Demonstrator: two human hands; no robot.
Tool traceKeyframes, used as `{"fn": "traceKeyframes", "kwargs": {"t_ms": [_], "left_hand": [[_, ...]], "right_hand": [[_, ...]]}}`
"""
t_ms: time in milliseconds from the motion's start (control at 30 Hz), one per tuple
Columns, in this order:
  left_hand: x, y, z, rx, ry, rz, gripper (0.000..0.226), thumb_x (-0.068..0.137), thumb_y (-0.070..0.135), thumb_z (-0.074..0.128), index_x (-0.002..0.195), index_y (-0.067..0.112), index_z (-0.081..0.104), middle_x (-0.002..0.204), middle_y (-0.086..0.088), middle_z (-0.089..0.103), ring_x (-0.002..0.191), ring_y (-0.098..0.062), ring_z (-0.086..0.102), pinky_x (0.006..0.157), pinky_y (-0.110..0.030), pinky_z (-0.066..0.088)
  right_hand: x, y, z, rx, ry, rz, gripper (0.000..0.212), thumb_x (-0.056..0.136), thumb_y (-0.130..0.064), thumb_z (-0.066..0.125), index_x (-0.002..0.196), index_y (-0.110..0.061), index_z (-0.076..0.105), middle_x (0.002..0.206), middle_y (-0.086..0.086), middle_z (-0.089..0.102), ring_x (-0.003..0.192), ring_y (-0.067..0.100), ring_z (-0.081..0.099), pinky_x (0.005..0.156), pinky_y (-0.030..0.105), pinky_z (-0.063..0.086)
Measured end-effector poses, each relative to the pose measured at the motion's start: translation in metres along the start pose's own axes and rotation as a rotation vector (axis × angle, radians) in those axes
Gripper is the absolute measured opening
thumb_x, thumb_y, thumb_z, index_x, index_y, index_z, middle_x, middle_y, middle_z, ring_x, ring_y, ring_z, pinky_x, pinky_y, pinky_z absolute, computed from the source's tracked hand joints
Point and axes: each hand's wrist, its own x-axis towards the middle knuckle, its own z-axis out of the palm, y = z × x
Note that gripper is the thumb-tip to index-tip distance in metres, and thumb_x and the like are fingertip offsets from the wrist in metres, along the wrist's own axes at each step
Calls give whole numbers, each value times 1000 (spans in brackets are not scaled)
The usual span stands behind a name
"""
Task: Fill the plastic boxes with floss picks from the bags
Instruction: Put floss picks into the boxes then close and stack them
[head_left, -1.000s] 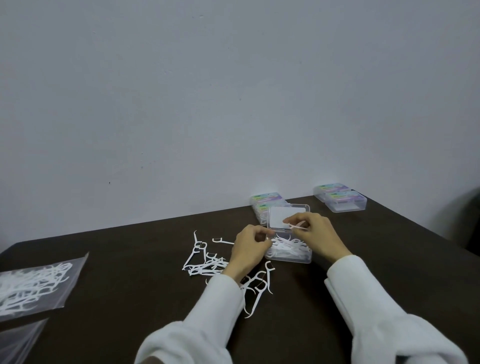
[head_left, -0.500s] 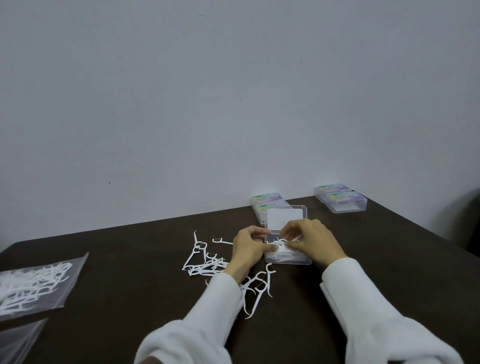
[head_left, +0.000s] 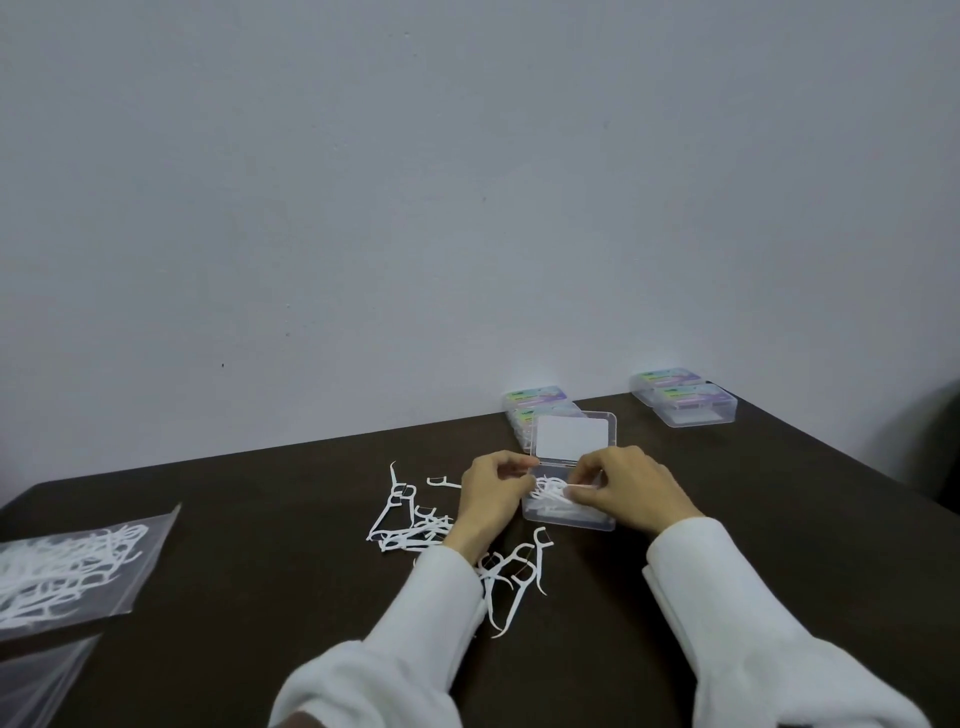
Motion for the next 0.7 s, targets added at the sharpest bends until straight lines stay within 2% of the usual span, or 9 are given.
{"fn": "traceKeyframes", "kwargs": {"t_ms": [67, 133, 200, 300, 400, 467, 567, 633, 700], "left_hand": [[0, 0, -1, -8, -6, -5, 21, 83, 2, 64, 96, 16, 72, 95, -1, 69, 89, -8, 62, 69, -4, 43], [0, 1, -1, -22, -33, -10, 17, 85, 7, 65, 95, 18, 72, 98, -1, 70, 92, -8, 63, 72, -7, 43], [1, 2, -2, -16, -62, -10, 14, 85, 11, 66, 93, 21, 72, 100, 0, 70, 95, -9, 62, 77, -12, 43], [1, 1, -1, 3, -71, 10, 14, 85, 11, 67, 90, 23, 71, 98, 0, 69, 94, -10, 62, 82, -17, 44], [1, 0, -1, 17, -59, 39, 15, 85, 9, 66, 91, 23, 71, 96, -2, 70, 94, -13, 63, 81, -17, 45], [0, 0, -2, 37, -54, 52, 16, 87, 9, 64, 93, 21, 71, 97, -2, 69, 94, -13, 63, 77, -13, 45], [-1, 0, -2, 38, -51, 50, 16, 88, 10, 62, 98, 19, 71, 100, 0, 69, 94, -11, 63, 71, -8, 43], [-1, 1, -2, 26, -56, 37, 17, 88, 9, 62, 100, 17, 72, 100, 0, 68, 93, -10, 62, 69, -7, 43], [-1, 1, -2, 20, -63, 26, 18, 89, 9, 61, 102, 17, 71, 101, 1, 68, 95, -9, 61, 70, -8, 43]], "right_hand": [[1, 0, 1, 0, -16, 5, 22, 85, -39, 62, 100, -25, 68, 104, -5, 67, 95, 12, 59, 87, 26, 42], [2, 0, 1, -74, 17, -1, 22, 86, -41, 60, 101, -26, 67, 105, -6, 67, 98, 12, 58, 95, 31, 35], [2, 0, 1, -139, 46, 6, 22, 88, -43, 57, 100, -28, 66, 105, -8, 67, 100, 12, 56, 98, 34, 27], [0, -1, 1, -185, 38, -10, 22, 89, -43, 55, 100, -28, 67, 106, -8, 65, 103, 11, 52, 99, 36, 23], [-2, -3, -2, -187, 27, -42, 21, 90, -41, 53, 100, -30, 68, 106, -10, 63, 109, 9, 48, 104, 36, 19], [-2, -3, -3, -170, 8, -44, 22, 89, -41, 53, 100, -30, 68, 102, -10, 62, 104, 7, 49, 106, 36, 17], [0, -1, -2, -102, -7, -60, 22, 87, -39, 59, 104, -27, 65, 91, -11, 59, 90, 7, 52, 105, 33, 27], [2, 0, -2, -17, 25, -56, 22, 83, -34, 66, 103, -25, 65, 91, -7, 65, 86, 9, 58, 97, 31, 42], [2, -1, -2, 59, 66, -36, 22, 81, -27, 70, 101, -22, 65, 94, -3, 68, 83, 9, 61, 89, 29, 50]]}}
